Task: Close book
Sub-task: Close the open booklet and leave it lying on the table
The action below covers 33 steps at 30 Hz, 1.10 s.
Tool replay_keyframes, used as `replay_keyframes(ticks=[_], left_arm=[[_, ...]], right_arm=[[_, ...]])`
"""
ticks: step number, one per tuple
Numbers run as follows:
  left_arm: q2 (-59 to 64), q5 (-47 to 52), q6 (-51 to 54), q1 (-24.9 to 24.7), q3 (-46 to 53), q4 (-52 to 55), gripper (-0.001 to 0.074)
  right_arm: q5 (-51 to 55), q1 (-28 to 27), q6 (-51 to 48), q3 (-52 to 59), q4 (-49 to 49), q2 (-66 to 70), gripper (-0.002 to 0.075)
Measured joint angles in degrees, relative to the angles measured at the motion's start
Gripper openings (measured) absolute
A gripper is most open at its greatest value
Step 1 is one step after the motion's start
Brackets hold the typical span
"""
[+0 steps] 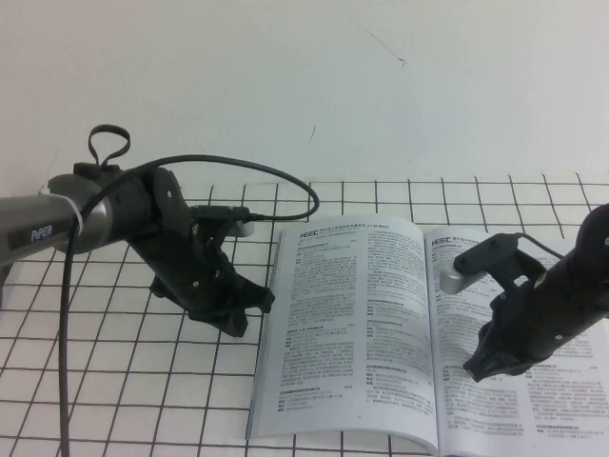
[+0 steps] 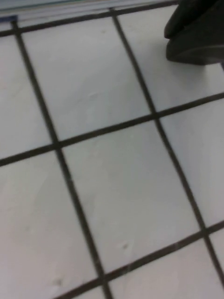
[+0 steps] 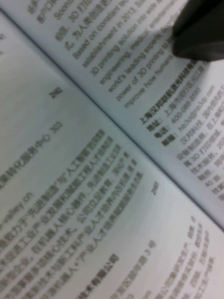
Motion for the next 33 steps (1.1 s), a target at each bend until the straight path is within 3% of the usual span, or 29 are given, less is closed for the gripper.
replay_keyframes(ticks=[10,22,33], left_arm=[[1.7,-3.1,2.4,-0.7,-0.1,-6.5,-0.0004],[2.2,-6.2,6.1,-5.5,-0.6,-7.2,-0.0004],[3.6,-4.8,14.6,-10.7,-5.0,-18.7,-0.0004]], right_arm=[[0.0,0.0,0.0,-0.3,0.0,0.6,-0.0003],[-0.2,0.0,0.0,-0.3,0.0,0.6,-0.0003],[-0.4,0.0,0.0,-0.3,0.0,0.7,-0.0003]])
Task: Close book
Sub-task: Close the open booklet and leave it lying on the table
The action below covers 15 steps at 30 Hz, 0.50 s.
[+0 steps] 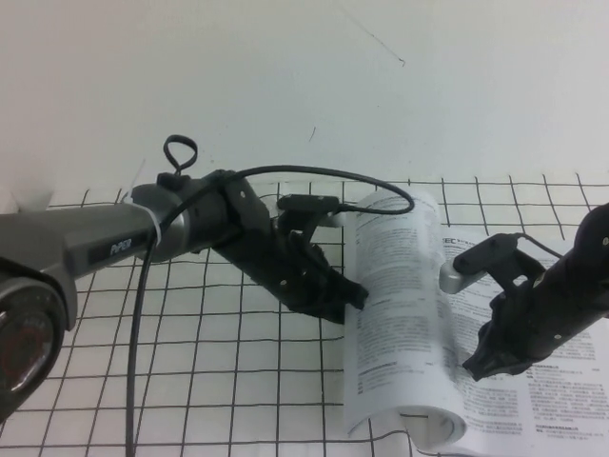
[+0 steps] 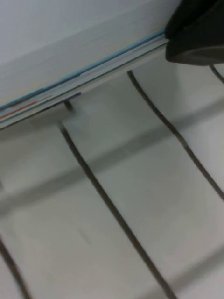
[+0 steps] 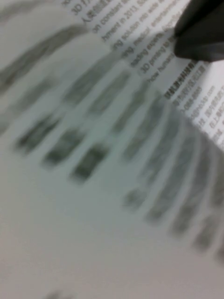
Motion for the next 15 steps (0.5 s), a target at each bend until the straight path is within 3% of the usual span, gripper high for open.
replay_keyframes(ticks=[15], left_arm=[[-0.1,7.3,-0.8,-4.3,-20.9,1.4,-0.0004]], right_arm=[[-0.6,-0.5,-0.1,0.4,-1.8,-1.7,-0.0003]])
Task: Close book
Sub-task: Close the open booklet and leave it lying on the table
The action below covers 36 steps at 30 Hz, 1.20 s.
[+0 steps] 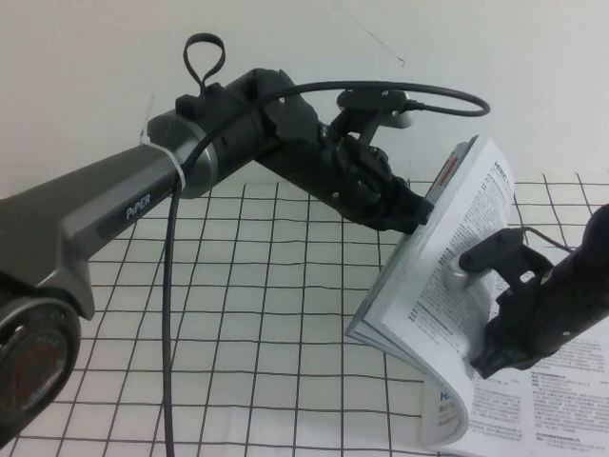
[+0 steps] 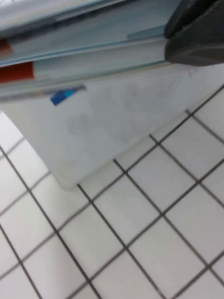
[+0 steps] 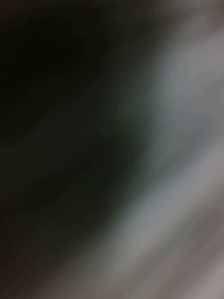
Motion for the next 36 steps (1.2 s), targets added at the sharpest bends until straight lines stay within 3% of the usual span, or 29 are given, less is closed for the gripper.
replay_keyframes(ticks=[11,20,26,31,36], left_arm=[[-2.4,6.3,-1.2,-0.9,-1.2,2.1,-0.0004],[-19.8,7.4,-3.3,-1.0,-1.2,12.5,-0.0004],[-32.5,15.3,-3.3,-1.0,-0.4,12.3,-0.0004],[-43.0,18.8,-3.7,-1.0,8.3,11.5,-0.0004],[-53.9,12.0,-4.1,-1.0,22.8,11.3,-0.0004]], right_arm=[[3.3,0.2,6.2,0.4,-11.7,-23.2,-0.0003],[9.0,0.4,7.1,0.4,-16.3,-50.6,-0.0003],[16.5,0.4,7.1,0.4,-17.0,-68.7,-0.0003],[19.7,0.4,9.0,0.8,-17.1,-82.6,-0.0003],[20.6,0.4,14.9,7.1,-17.1,-91.2,-0.0003]])
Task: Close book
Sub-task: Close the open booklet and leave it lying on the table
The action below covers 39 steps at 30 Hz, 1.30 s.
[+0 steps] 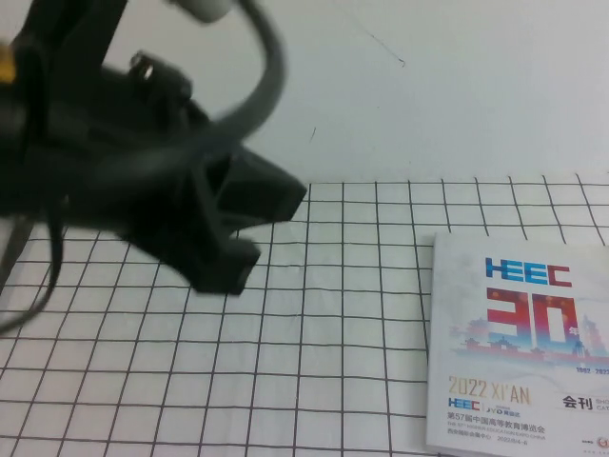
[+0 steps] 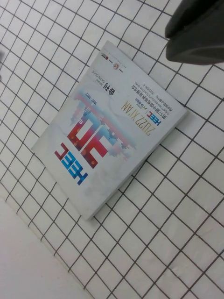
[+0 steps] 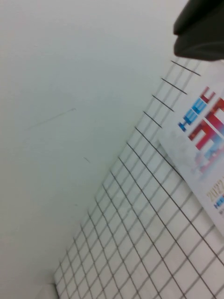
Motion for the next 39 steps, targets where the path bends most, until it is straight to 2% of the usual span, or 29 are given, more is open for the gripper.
replay_keyframes(ticks=[6,10,14,18,32,39], left_arm=[[-14.5,-18.8,0.7,0.0,25.8,-3.5,-0.0004],[-22.5,-30.5,5.9,0.0,41.9,-10.0,-0.0004],[-28.4,-35.7,8.6,0.0,51.6,-13.6,-0.0004],[-31.8,-37.2,9.8,0.0,54.0,-14.3,-0.0004],[-32.5,-40.2,10.8,0.0,54.4,-14.7,-0.0004],[-33.7,-41.8,10.4,0.0,55.1,-14.4,-0.0004]], right_arm=[[-2.9,0.0,3.8,12.5,0.4,-0.7,-0.0003],[-15.9,0.0,3.8,21.9,0.5,-0.7,-0.0003],[-29.4,0.0,3.8,29.7,0.5,-0.4,-0.0003],[-32.2,0.0,3.8,32.3,0.6,-0.4,-0.0003],[-20.7,0.0,3.8,32.2,0.7,-0.4,-0.0003],[-19.4,0.0,3.8,32.2,0.7,-0.4,-0.0003]])
